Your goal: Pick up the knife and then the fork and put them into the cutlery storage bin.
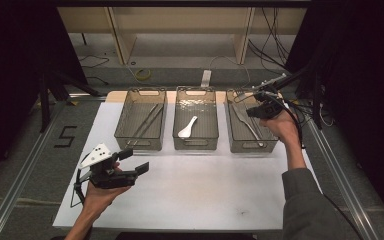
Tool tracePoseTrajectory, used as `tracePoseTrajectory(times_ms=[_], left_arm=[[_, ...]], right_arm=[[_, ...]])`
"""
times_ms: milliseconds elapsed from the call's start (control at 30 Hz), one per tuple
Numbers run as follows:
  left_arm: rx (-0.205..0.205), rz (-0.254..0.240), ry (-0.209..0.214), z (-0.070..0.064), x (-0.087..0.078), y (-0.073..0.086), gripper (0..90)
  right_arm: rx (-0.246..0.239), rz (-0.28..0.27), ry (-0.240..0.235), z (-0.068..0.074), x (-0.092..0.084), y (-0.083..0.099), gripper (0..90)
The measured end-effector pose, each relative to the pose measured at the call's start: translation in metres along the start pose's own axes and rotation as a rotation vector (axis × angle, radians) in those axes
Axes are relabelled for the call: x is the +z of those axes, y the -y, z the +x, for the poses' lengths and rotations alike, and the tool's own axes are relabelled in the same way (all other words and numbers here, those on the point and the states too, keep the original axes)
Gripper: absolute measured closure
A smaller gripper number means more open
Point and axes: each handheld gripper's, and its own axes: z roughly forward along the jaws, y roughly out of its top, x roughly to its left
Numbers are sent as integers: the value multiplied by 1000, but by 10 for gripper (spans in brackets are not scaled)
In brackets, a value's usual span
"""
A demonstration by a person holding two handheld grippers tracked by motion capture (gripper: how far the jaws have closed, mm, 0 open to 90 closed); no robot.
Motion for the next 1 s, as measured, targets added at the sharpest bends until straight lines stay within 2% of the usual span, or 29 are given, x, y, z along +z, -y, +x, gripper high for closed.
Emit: tracePoseTrajectory(times_ms=[300, 600, 1000], left_arm=[[1, -1, 1, 0, 0, 0, 173], [-4, -4, 2, 0, 0, 0, 173], [-5, -6, 3, 0, -1, 0, 173]], right_arm=[[33, -3, 22, -11, 9, -7, 860], [48, 5, 46, -13, 22, -8, 861], [85, 24, 47, -16, 42, 4, 863]])
